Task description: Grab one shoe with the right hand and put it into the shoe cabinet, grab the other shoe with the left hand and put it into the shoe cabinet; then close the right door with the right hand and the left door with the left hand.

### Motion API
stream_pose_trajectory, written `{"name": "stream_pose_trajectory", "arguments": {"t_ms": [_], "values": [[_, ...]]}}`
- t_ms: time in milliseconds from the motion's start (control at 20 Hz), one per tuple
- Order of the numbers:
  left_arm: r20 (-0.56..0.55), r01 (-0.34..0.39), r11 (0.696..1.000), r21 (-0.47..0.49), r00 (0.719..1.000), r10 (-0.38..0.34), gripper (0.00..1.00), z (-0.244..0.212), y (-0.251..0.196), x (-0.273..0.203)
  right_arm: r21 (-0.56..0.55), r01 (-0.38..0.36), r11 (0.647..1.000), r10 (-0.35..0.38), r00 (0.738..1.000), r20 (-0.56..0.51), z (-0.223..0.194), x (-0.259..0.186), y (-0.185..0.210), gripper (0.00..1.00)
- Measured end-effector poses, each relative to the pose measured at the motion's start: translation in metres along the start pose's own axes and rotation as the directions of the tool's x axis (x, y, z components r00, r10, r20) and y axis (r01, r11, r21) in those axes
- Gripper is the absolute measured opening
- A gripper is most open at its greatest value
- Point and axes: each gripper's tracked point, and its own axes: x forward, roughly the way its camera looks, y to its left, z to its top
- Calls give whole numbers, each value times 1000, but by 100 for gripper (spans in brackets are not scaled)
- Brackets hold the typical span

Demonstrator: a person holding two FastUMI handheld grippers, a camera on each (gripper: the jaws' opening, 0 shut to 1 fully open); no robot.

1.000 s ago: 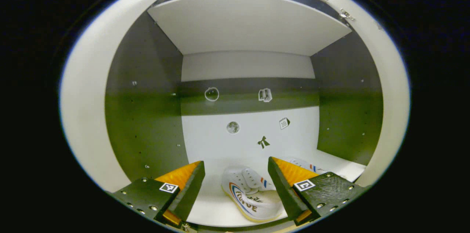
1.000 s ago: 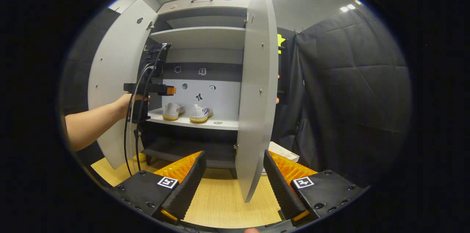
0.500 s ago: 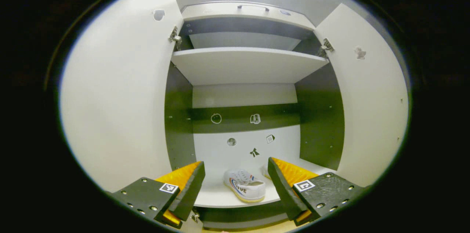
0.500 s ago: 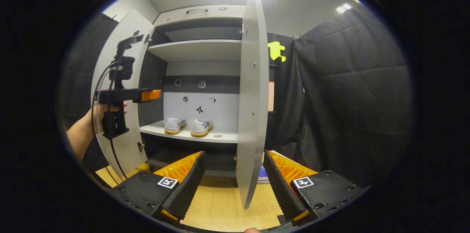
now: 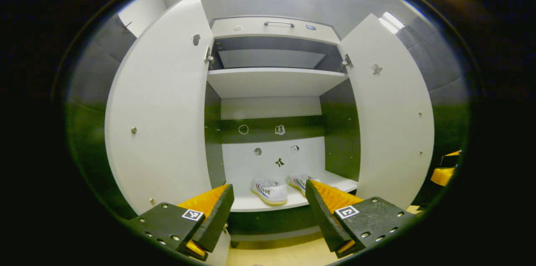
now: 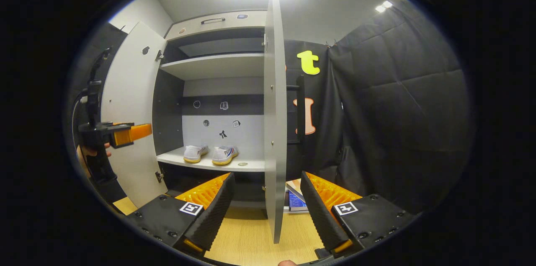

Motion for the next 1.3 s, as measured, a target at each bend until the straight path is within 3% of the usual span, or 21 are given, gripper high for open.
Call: {"name": "stream_pose_trajectory", "arguments": {"t_ms": [300, 550, 750, 950, 1300], "values": [[-31, -24, 1000, -6, 999, 24, 98, -18, 3, -44, -17, 25, 1000, -24, 999, 25, 14, 5, -17, 98], [-35, -32, 999, 7, 999, 33, 100, -23, 7, -66, -16, 118, 993, -117, 992, 50, 28, 9, -56, 98], [-29, -48, 999, -3, 998, 47, 100, -22, 14, -82, 2, 227, 974, -227, 972, 65, 35, 19, -96, 98], [-33, -77, 997, 2, 996, 77, 100, -23, 26, -100, 0, 292, 956, -291, 954, 70, 39, 33, -122, 96], [-36, -151, 988, 16, 988, 151, 100, -22, 57, -123, 6, 281, 960, -280, 955, 101, 52, 58, -120, 98]]}}
